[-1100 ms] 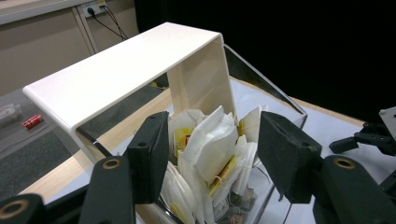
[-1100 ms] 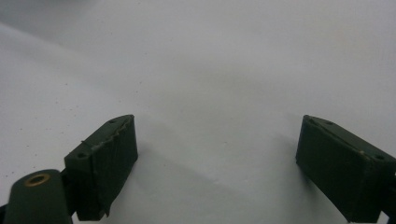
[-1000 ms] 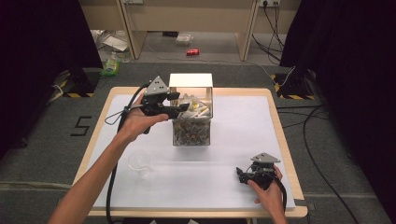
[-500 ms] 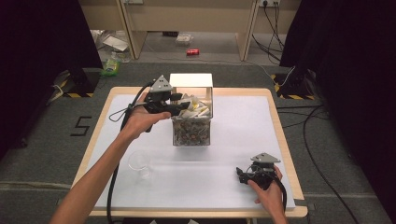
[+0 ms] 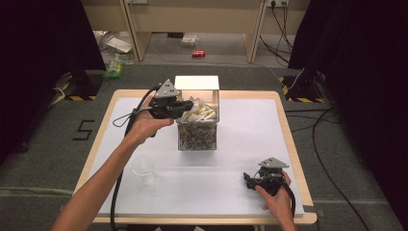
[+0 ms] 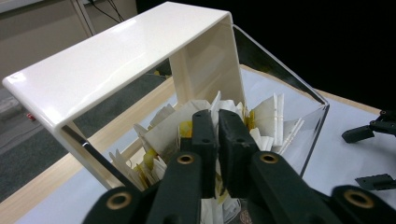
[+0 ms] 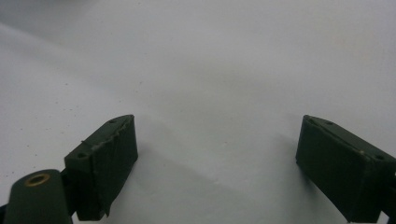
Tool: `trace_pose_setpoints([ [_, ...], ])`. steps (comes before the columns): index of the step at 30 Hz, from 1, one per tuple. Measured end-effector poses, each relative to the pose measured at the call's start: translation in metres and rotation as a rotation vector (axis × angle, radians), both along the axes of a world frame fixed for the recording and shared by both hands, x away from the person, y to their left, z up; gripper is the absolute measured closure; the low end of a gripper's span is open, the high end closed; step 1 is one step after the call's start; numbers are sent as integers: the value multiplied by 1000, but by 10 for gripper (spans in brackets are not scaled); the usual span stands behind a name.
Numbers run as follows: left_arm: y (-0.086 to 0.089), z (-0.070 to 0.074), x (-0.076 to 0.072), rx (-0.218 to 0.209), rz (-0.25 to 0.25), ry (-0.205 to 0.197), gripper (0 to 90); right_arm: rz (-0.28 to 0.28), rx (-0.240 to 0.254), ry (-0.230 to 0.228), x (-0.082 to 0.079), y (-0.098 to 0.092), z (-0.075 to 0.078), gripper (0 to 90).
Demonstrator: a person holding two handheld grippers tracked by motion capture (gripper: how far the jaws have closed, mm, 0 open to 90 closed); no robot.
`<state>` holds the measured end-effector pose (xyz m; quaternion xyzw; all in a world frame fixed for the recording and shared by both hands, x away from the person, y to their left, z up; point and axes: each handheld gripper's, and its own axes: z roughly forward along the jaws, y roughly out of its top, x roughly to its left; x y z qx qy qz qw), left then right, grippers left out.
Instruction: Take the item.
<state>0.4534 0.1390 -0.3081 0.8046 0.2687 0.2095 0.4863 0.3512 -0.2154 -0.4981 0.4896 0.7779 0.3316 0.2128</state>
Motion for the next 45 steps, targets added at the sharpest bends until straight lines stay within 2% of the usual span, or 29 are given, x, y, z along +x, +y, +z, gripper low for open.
trace_pose_setpoints([
  [15,8,16,-8,-59,-12,-30,888,2,-2,-2,0,0,0,133],
  [30,16,45,-25,-92,-38,-90,888,0,0,0,0,0,0,133],
  [38,22,52,-30,-125,-57,-73,888,-1,0,1,0,0,0,133],
  [45,31,58,-35,-154,-62,-79,888,2,-2,-2,0,0,0,133],
])
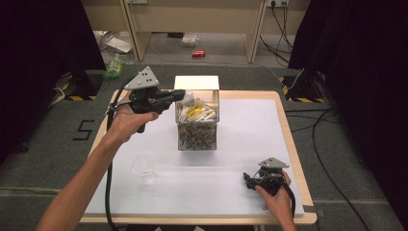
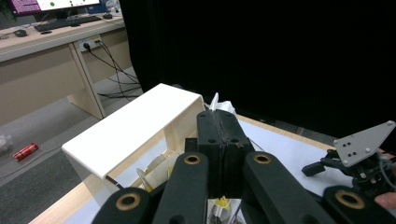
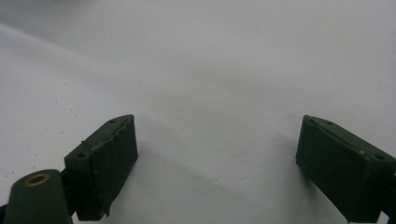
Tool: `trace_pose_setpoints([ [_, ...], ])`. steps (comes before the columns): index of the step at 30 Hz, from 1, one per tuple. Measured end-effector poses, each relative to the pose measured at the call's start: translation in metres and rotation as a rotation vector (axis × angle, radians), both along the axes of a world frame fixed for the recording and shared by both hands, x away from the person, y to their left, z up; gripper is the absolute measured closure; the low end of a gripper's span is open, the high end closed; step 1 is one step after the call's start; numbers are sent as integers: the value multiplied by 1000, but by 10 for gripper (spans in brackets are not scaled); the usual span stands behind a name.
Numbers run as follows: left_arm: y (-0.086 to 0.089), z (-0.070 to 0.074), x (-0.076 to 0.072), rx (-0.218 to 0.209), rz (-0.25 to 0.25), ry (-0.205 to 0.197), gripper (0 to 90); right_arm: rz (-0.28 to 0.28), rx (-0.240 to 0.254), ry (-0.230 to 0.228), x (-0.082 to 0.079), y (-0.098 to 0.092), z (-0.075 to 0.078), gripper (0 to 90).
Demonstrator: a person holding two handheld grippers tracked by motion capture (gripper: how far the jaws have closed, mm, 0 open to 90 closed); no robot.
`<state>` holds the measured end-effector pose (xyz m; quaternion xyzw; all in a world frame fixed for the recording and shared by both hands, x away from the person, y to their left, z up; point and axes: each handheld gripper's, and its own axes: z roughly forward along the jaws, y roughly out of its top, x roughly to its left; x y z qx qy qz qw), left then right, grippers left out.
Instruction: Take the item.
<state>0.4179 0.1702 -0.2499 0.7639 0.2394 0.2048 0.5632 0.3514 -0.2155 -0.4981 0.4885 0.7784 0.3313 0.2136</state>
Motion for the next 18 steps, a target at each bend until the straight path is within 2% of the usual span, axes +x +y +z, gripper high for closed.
trace_pose_setpoints([
  [7,13,7,-6,-10,-10,-1,888,0,0,0,0,0,0,132],
  [14,26,13,-13,-36,-23,-4,888,1,-2,-1,0,0,0,132],
  [18,32,15,-18,-36,-29,-10,888,0,-1,0,0,0,0,133],
])
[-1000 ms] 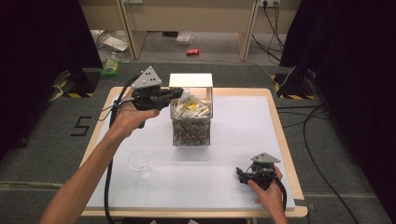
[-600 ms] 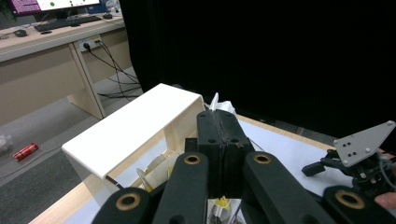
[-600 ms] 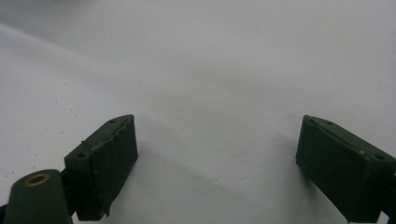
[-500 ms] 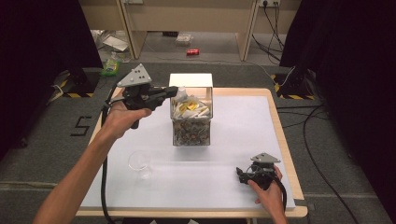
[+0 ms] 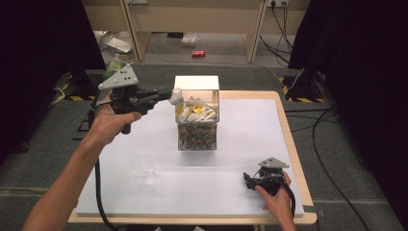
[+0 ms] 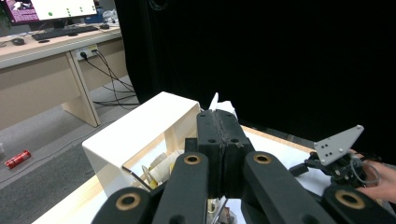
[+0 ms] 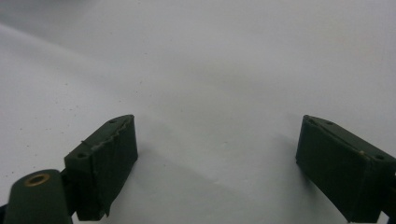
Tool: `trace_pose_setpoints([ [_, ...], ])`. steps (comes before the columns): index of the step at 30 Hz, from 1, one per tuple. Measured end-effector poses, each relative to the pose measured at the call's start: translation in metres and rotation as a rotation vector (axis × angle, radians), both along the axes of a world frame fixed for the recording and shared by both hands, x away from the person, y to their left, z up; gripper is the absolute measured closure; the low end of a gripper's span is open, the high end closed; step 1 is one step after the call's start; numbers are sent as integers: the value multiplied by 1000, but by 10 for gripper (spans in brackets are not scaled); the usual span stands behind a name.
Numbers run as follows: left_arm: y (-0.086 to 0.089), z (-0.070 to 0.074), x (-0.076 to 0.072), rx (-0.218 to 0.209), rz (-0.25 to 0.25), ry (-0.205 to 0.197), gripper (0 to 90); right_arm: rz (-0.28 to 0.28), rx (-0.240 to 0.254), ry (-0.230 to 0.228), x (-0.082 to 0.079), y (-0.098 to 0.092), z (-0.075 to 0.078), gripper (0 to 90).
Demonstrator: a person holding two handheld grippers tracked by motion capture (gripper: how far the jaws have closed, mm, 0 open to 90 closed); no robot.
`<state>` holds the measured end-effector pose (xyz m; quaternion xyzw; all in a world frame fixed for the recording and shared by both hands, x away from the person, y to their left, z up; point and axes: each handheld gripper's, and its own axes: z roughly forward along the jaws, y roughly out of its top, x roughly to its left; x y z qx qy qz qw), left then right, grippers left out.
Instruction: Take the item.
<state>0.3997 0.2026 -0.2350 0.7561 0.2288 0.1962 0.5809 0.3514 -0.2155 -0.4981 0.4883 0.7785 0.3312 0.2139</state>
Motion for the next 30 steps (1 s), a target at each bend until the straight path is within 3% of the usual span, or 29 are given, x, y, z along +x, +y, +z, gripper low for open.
trace_pose_setpoints([
  [17,32,-11,-19,-12,-14,2,887,-3,2,2,0,0,0,132],
  [30,55,-29,-30,-20,14,16,887,1,-3,-1,0,0,0,133],
])
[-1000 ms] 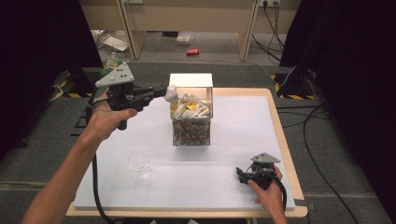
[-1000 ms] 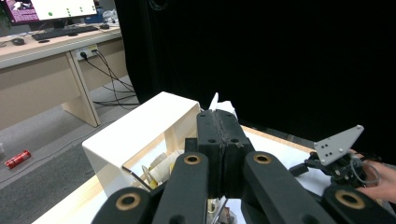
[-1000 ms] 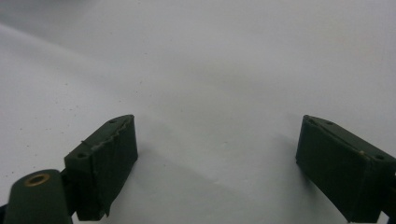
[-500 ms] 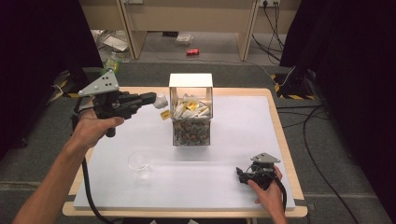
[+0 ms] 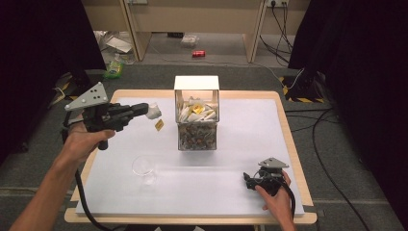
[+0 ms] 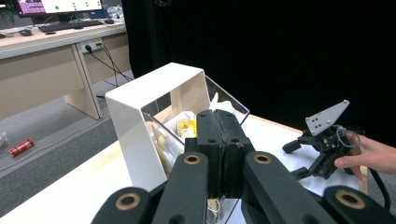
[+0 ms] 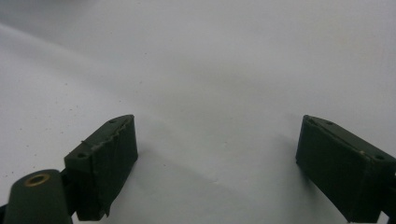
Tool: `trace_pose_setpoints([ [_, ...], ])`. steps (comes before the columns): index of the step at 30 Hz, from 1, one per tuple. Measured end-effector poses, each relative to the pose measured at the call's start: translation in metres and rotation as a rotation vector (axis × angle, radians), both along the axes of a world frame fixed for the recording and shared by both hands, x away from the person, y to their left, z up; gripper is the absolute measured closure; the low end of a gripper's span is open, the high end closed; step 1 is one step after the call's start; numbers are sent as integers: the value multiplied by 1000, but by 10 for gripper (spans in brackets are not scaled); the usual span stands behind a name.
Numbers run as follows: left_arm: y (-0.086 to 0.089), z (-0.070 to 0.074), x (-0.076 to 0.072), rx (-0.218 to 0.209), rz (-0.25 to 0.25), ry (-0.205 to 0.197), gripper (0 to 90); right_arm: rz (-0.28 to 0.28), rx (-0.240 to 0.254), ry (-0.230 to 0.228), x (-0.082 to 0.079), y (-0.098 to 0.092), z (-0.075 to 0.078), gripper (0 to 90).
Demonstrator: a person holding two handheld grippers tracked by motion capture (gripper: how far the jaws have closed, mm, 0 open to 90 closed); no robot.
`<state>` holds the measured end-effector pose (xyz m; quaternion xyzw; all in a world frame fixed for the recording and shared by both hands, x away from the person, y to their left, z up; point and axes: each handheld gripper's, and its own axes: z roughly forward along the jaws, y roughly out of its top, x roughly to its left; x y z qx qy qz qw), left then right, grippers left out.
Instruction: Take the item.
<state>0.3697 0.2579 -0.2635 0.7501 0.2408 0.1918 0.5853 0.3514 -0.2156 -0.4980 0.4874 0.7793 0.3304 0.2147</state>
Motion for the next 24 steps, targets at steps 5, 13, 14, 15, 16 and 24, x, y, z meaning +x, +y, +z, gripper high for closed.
trace_pose_setpoints([
  [5,6,-8,-4,-5,8,9,886,0,-1,-1,0,0,0,132],
  [13,15,-21,-12,-19,25,11,886,0,0,-2,0,0,0,132],
  [14,16,-23,-13,-19,26,12,886,0,0,-1,0,0,0,133],
  [15,17,-25,-14,-17,30,12,886,0,0,-1,0,0,0,132],
  [16,18,-27,-14,-18,31,15,886,-1,1,-3,0,0,0,132],
  [24,27,-44,-22,-37,39,34,886,1,-1,-3,0,0,0,132],
])
